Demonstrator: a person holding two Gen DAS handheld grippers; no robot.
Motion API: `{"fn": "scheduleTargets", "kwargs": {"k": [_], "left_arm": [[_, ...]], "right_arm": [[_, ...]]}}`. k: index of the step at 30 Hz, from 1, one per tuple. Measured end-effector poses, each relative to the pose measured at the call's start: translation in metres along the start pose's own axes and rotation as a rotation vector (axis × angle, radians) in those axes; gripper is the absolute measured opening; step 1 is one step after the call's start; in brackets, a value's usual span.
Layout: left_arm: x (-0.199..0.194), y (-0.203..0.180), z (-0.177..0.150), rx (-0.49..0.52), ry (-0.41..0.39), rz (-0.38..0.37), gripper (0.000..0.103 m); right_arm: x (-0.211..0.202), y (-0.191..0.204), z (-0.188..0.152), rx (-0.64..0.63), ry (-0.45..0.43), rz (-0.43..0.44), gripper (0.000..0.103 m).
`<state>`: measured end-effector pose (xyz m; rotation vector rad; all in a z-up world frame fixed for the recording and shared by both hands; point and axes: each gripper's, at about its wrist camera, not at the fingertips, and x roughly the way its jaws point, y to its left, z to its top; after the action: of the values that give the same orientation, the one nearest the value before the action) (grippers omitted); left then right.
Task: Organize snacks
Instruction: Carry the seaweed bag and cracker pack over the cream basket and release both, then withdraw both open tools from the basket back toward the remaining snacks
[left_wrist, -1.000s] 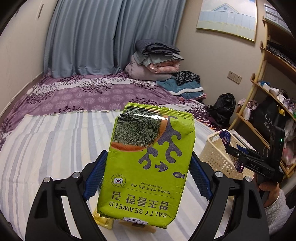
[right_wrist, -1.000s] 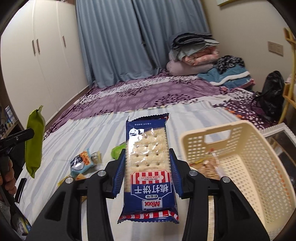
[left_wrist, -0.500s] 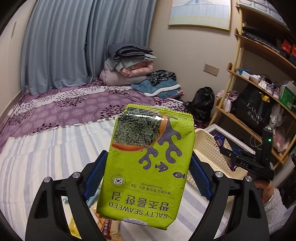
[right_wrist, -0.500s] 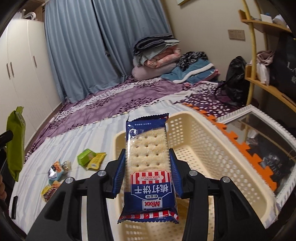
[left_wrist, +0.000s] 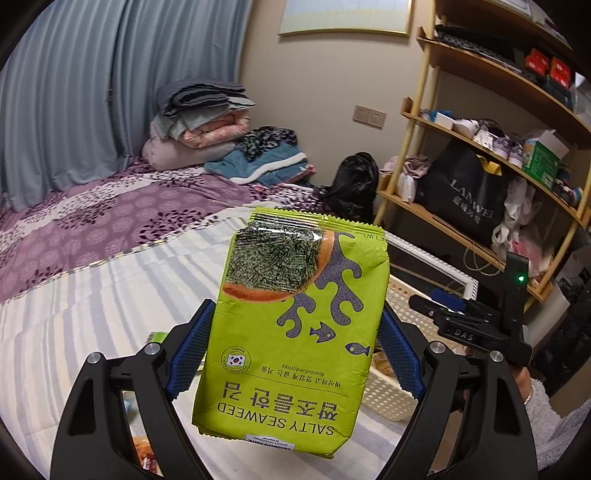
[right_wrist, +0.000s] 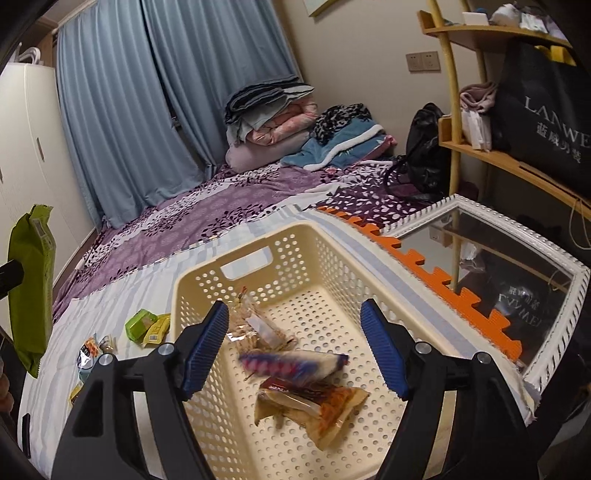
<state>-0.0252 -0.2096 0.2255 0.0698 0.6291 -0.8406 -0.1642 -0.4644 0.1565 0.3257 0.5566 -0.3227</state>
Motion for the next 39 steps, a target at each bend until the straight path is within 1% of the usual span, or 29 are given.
{"fn": "scheduleTargets", "kwargs": {"k": [10,14,15,16,17,19,22,26,32,39], "left_arm": [[0.053,-0.065,0.014,0.083,0.04,-0.132,0.086],[0.074,-0.086,0.016,0.089,0.064,-0.186,0.087],[0.079,-0.09,0.015,0.086,0.071,-0.201,0.089],[0.084,-0.094,0.015,0.078,0.081,-0.219,0.096],[0.087,-0.096,0.014,0.07,0.086,-0.229,0.099],[0.093,-0.1,0.012,0.057,0.1,-0.238,0.1],[0.095,-0.096,0.007,0.049,0.113,-0.226,0.1],[0.091,-0.082,0.005,0.017,0.114,-0.199,0.1],[0.077,-0.064,0.005,0.016,0.087,-0.097,0.1],[0.062,-0.036,0.004,-0.032,0.074,-0.062,0.1]], "right_arm": [[-0.012,-0.023,-0.003,0.041,-0.039,-0.046,0.074],[-0.016,-0.033,-0.004,0.063,-0.048,-0.066,0.074],[-0.017,-0.035,-0.004,0.068,-0.05,-0.072,0.074],[-0.017,-0.037,-0.004,0.071,-0.052,-0.077,0.074],[-0.018,-0.038,-0.004,0.074,-0.055,-0.082,0.074],[-0.02,-0.042,-0.004,0.083,-0.059,-0.09,0.075],[-0.02,-0.044,-0.005,0.093,-0.061,-0.097,0.075],[-0.018,-0.041,-0.005,0.092,-0.056,-0.089,0.075],[-0.017,-0.027,-0.002,0.073,-0.06,-0.061,0.075],[-0.016,-0.007,-0.002,0.059,-0.061,-0.017,0.076]]}}
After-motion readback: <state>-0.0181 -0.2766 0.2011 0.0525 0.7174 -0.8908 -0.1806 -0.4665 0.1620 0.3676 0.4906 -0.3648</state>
